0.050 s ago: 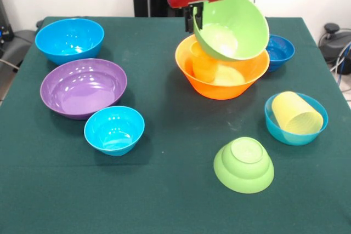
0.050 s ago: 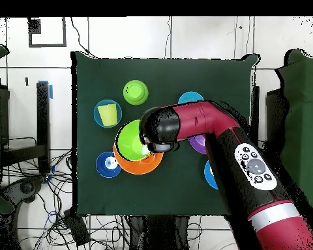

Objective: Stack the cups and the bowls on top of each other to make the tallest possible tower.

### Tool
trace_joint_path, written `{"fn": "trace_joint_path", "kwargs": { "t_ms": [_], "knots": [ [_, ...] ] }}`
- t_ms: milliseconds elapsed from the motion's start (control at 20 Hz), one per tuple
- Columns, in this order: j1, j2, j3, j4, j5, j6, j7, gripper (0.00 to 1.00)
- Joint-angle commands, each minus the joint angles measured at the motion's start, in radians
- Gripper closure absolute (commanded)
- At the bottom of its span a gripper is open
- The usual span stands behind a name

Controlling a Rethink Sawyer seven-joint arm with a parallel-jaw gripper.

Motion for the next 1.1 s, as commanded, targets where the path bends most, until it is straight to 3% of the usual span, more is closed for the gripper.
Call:
{"fn": "trace_joint_path", "kwargs": {
  "t_ms": [50,700,1100],
  "knots": [
    [-0.003,0.031,0.023,0.016,-0.06,0.076,-0.237,1.0],
    [0.007,0.015,0.016,0.019,-0.067,0.107,-0.231,1.0],
    [-0.021,0.007,0.009,0.053,-0.079,0.087,-0.229,1.0]
  ]
}}
